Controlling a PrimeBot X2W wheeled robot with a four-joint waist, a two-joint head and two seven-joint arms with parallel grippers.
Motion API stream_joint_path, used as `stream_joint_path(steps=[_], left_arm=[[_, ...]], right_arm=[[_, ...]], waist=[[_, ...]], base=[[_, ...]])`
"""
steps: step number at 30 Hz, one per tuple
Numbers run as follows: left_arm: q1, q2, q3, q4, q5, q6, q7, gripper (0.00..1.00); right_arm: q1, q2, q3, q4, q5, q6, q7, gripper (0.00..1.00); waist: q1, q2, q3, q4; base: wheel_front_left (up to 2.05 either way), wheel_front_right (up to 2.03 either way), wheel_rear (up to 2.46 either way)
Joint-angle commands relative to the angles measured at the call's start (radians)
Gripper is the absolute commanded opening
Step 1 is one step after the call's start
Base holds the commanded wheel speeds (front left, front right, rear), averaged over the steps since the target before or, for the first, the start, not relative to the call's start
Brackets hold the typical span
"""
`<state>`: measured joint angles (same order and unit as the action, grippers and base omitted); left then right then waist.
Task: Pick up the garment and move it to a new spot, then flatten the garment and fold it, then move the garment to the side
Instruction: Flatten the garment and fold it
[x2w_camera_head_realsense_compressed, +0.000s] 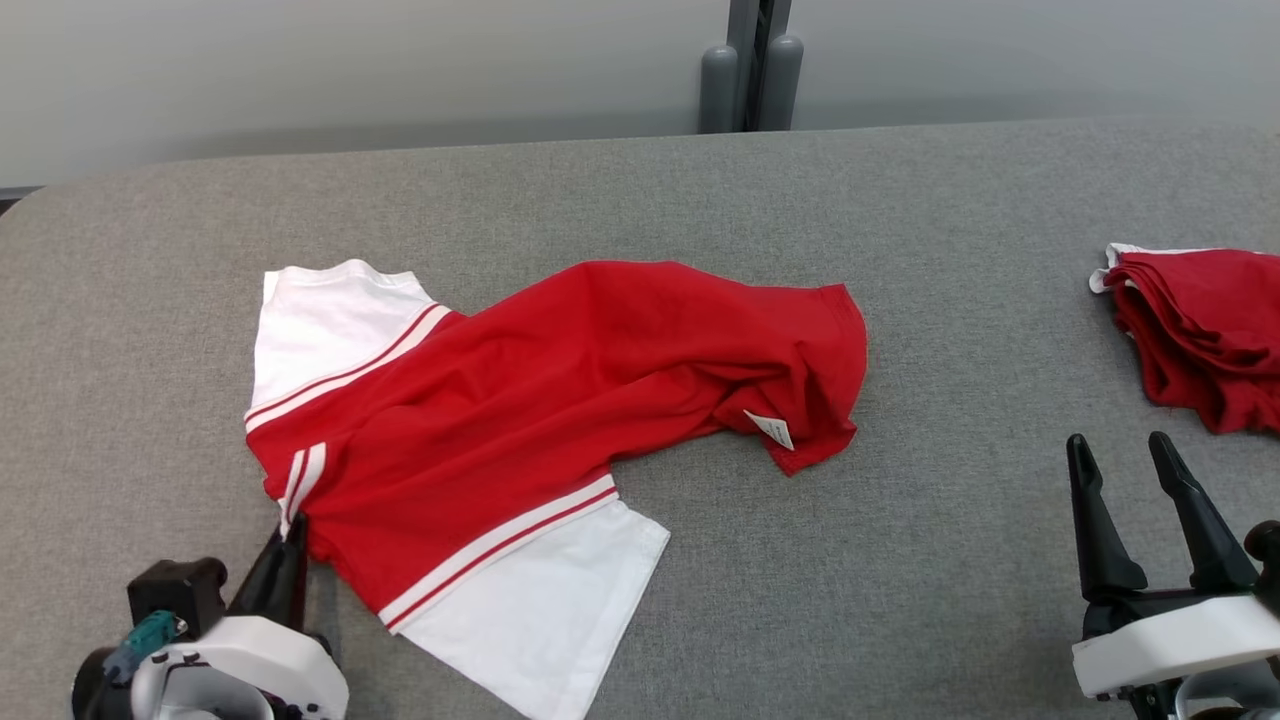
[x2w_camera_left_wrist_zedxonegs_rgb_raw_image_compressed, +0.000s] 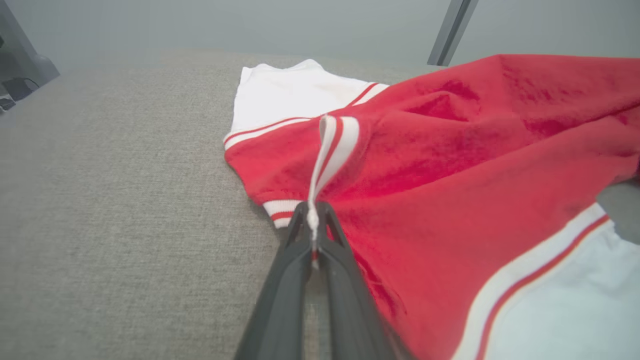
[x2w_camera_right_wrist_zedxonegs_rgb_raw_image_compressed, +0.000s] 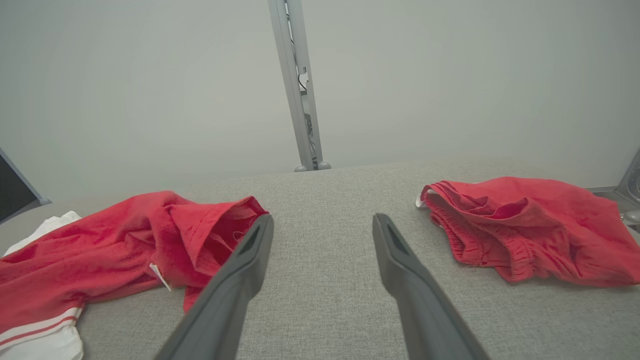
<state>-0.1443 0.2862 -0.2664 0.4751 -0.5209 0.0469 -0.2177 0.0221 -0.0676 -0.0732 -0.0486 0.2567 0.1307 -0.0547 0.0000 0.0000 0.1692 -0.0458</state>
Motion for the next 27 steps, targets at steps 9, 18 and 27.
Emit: stream_joint_path(steps=[9, 18, 27], left_arm=[[-0.076, 0.06, 0.031, 0.041, 0.009, 0.002, -0.015, 0.0], [-0.059, 0.014, 0.051, 0.055, 0.001, 0.026, -0.041, 1.0], [0.036, -0.056, 0.114, -0.241, 0.145, 0.113, -0.047, 1.0]], right_arm=[[-0.027, -0.002, -0.014, 0.012, 0.012, 0.0, -0.018, 1.0], [-0.029, 0.0, -0.015, 0.018, 0.01, 0.0, -0.023, 1.0], [0.006, -0.004, -0.022, 0.01, -0.012, 0.0, -0.021, 1.0]], waist=[[0.0, 0.0, 0.016, -0.005], [0.0, 0.0, 0.004, -0.01], [0.0, 0.0, -0.044, 0.021]], base=[[0.0, 0.0, 0.0], [0.0, 0.0, 0.0], [0.0, 0.0, 0.0]])
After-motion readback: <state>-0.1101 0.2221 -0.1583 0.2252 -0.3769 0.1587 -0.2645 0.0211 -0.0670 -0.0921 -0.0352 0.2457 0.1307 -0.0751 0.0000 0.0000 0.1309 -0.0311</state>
